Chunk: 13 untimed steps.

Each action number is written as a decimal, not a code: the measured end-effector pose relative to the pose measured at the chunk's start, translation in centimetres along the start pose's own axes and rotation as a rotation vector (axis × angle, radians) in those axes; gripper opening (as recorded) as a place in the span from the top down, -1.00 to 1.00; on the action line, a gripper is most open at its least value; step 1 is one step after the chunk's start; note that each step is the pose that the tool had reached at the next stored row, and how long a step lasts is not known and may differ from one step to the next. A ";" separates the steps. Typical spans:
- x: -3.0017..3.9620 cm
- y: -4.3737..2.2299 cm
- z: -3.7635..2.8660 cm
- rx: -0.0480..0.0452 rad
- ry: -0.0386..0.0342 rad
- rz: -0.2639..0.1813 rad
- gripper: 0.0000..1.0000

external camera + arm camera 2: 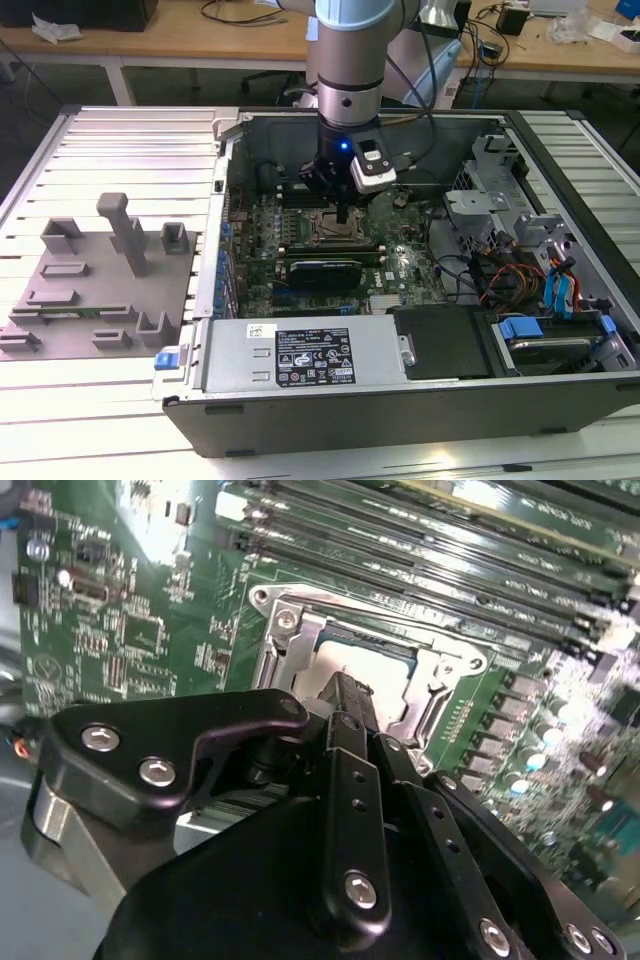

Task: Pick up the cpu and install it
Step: 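Install the first cpu locking lever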

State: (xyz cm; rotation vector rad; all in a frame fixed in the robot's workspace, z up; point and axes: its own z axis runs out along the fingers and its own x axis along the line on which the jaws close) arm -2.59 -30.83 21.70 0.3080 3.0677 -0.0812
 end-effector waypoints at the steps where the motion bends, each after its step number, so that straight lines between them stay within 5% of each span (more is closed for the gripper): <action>1: 0.00 0.00 0.01 -0.0013 -0.0010 -0.021 0.79; 8: 0.01 0.00 0.11 -0.0119 -0.0090 -0.193 0.79; 13: 0.01 0.00 0.12 -0.0120 -0.0082 -0.196 0.79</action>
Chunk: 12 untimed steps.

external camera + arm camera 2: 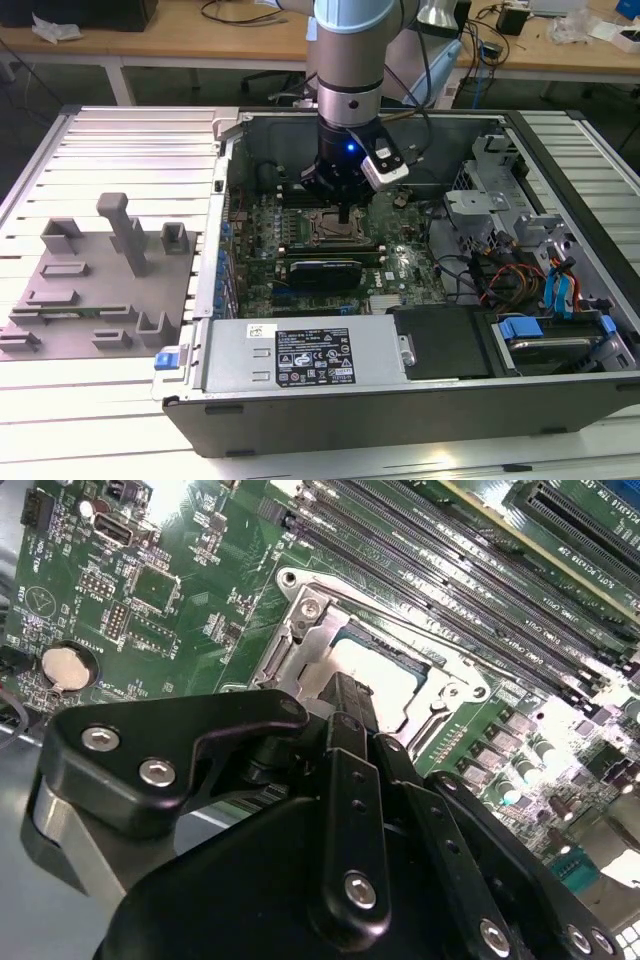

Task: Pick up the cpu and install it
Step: 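Install the first cpu locking lever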

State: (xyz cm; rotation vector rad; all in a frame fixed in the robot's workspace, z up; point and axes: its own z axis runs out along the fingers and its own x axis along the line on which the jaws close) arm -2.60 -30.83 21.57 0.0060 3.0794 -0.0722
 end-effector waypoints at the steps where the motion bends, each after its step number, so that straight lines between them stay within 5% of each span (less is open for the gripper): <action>1: -0.01 0.00 0.02 -0.0001 0.0214 -0.001 0.79; 2: -0.02 0.00 0.03 0.0002 0.0450 -0.002 0.79; 3: -0.02 0.00 0.04 0.0004 0.0587 -0.003 0.79; 8: -0.02 0.00 0.05 0.0001 0.0596 -0.011 0.79; 9: -0.03 0.01 0.07 -0.0021 0.0564 -0.077 0.79; 12: -0.06 -0.03 -0.57 -0.0020 0.0561 -0.085 0.79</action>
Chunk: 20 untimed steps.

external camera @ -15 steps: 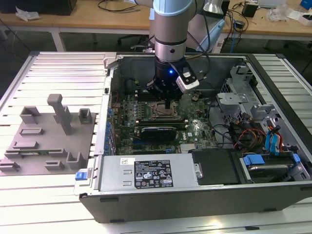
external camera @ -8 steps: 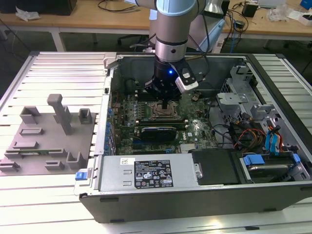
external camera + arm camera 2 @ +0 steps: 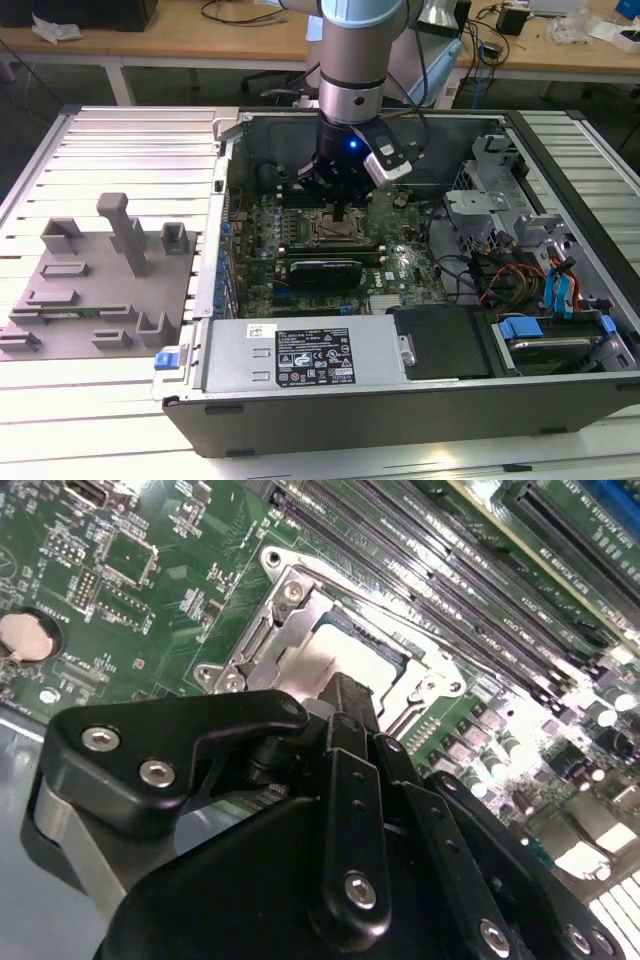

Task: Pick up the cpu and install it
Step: 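Install the first cpu locking lever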

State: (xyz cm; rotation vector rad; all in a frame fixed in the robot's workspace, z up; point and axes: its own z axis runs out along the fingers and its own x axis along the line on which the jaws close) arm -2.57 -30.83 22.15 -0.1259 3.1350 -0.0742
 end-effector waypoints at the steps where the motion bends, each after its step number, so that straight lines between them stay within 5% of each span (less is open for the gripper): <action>1: 0.00 -0.02 -0.42 -0.0001 -0.0001 0.000 0.79; 5: 0.00 -0.08 -1.76 -0.0001 -0.0001 0.000 0.79; 13: 0.02 -0.63 -1.89 0.0012 -0.0001 0.000 0.79; 16: 0.03 -0.69 -2.59 0.0011 0.0000 0.000 0.79; 20: 0.02 -0.69 -2.71 0.0010 0.0000 0.000 0.79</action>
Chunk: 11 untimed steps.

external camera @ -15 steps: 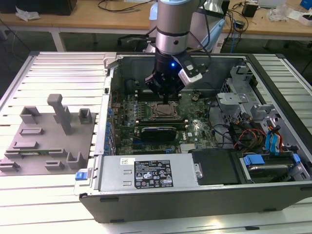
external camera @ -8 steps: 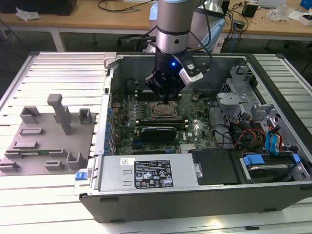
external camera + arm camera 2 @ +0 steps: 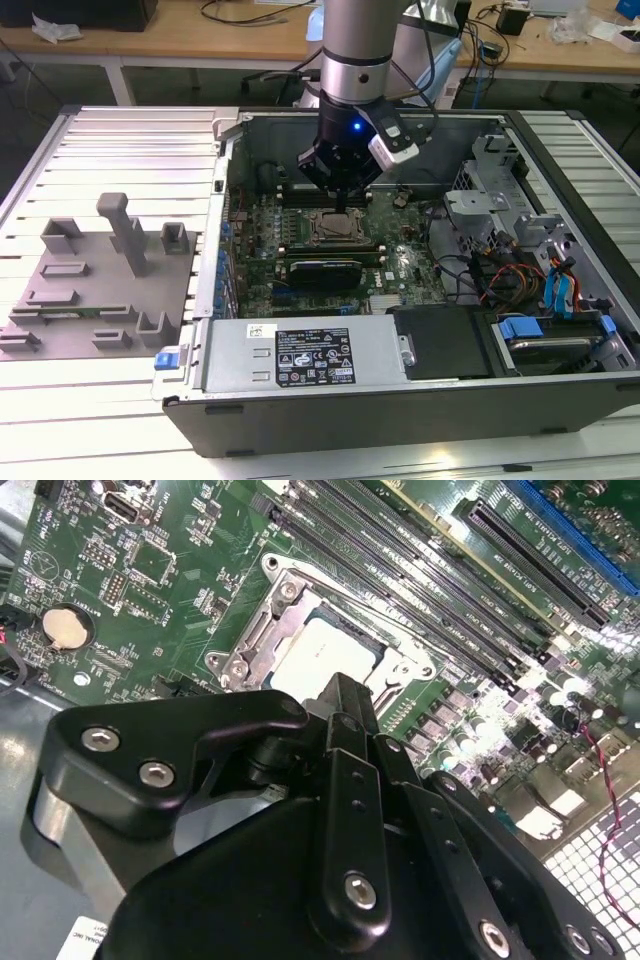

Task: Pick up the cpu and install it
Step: 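Install the second cpu locking lever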

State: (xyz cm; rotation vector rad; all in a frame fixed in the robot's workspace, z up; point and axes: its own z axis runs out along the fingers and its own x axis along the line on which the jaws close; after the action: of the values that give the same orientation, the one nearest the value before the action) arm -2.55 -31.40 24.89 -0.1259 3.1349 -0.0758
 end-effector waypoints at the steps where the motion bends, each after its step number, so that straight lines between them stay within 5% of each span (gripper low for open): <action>1: 0.00 0.00 -0.01 0.0000 0.0000 0.000 0.79; 11: 0.02 -0.17 -0.02 0.0000 0.0001 0.000 0.79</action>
State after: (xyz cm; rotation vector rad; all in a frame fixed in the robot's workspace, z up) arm -2.55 -31.57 24.91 -0.1259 3.1350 -0.0759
